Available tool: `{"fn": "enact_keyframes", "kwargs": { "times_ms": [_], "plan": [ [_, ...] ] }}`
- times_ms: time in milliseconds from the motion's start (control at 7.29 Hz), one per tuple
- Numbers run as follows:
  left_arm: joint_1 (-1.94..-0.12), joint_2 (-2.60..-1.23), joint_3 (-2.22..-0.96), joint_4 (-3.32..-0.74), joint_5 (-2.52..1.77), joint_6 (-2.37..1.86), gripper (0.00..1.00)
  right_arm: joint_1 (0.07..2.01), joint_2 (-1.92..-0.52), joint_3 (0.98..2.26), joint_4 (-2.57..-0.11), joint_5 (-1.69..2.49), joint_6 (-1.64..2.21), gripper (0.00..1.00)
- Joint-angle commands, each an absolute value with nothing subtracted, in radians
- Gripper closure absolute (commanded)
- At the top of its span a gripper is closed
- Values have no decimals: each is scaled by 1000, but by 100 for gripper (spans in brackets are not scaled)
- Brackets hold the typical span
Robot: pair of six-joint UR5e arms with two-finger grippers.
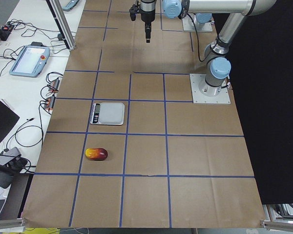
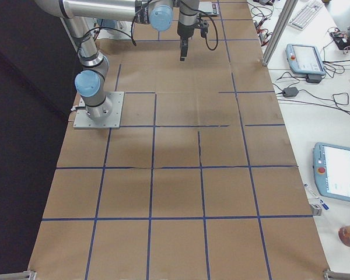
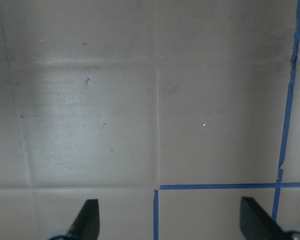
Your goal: Weigh mango
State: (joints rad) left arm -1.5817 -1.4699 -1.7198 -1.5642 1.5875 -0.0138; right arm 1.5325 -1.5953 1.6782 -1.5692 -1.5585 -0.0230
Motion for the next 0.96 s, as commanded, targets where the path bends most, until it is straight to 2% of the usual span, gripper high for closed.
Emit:
{"fn": "enact_keyframes", "kwargs": {
  "times_ms": [0,824],
  "plan": [
    [-1580,-1468,-1720,-1589,1592,-21,0,1532,-1595,1678,-1569,-1559,-23,0],
    [-1536,-1483,-1724,-1563,1589,55,0,1532,-1595,1678,-1569,-1559,-23,0]
  ]
}}
